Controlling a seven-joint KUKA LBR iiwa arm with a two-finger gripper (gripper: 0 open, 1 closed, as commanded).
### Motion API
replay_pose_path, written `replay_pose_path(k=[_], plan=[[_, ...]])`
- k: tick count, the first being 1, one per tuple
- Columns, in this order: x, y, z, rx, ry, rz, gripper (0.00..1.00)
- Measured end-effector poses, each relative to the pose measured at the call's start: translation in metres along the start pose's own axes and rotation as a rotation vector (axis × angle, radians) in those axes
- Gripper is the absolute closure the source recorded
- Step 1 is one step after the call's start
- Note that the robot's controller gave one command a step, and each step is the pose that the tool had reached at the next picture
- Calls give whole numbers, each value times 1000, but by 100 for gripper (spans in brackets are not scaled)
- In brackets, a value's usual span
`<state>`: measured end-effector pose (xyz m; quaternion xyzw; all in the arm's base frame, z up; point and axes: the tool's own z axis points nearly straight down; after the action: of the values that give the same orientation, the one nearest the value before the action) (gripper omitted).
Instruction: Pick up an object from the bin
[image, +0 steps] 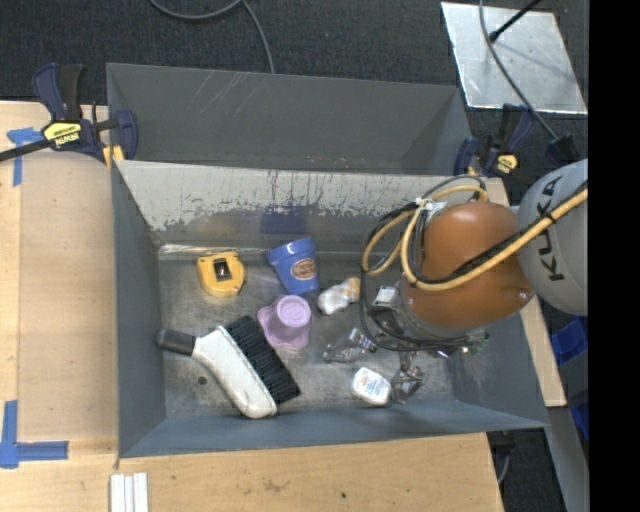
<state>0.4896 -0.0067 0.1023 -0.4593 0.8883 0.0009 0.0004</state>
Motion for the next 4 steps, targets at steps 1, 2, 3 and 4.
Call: replay_pose_path(k=[1,2,3,4], plan=[[-30,19,24,-1,3,-411,100],[-30,19,24,-1,3,-411,100],[-32,23,-17,-5,2,-472,100],[-53,30,-93,-3,1,-682,100]])
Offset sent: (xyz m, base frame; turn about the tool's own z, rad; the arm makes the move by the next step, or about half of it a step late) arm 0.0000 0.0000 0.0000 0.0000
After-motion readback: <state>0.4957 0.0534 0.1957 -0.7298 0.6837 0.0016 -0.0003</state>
